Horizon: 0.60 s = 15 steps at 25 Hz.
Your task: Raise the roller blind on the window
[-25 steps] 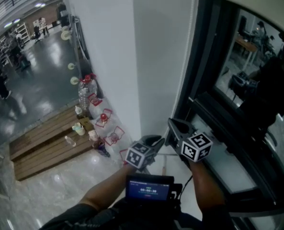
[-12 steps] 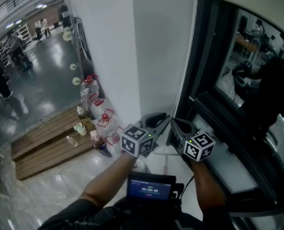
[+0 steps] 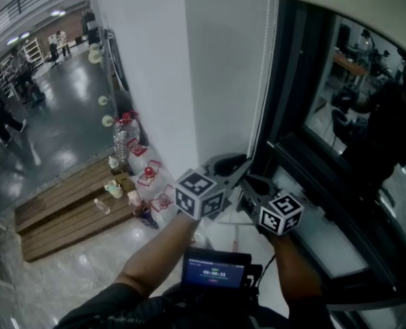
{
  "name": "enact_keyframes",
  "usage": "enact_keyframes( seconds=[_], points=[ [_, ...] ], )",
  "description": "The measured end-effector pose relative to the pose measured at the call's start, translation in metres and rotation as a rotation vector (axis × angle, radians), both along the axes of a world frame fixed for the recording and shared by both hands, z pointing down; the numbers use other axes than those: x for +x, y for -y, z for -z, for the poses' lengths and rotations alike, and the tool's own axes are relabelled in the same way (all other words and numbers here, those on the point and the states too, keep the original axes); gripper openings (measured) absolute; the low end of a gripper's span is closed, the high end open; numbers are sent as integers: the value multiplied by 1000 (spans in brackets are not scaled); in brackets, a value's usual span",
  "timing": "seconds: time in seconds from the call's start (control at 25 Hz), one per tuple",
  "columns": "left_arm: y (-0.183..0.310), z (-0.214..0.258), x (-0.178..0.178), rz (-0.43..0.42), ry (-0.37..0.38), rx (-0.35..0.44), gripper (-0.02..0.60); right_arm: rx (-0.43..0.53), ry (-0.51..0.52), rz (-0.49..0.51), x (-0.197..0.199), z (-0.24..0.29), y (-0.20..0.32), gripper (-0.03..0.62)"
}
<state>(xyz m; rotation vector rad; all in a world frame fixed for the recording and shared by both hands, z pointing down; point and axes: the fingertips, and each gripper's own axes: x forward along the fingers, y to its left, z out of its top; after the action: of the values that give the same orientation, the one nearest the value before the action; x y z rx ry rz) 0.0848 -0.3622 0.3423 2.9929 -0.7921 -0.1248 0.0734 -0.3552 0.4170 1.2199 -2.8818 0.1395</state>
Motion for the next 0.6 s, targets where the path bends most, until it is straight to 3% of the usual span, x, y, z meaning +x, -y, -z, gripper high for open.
enact_keyframes(
  seconds=[0.04, 0.6],
  points=[
    [0, 0, 1, 5, 4, -1, 13, 1, -2, -1, -1, 1, -1, 0],
    [-7, -7, 5, -19, -44, 46, 9, -16, 16, -8, -2, -3, -7, 1]
  ],
)
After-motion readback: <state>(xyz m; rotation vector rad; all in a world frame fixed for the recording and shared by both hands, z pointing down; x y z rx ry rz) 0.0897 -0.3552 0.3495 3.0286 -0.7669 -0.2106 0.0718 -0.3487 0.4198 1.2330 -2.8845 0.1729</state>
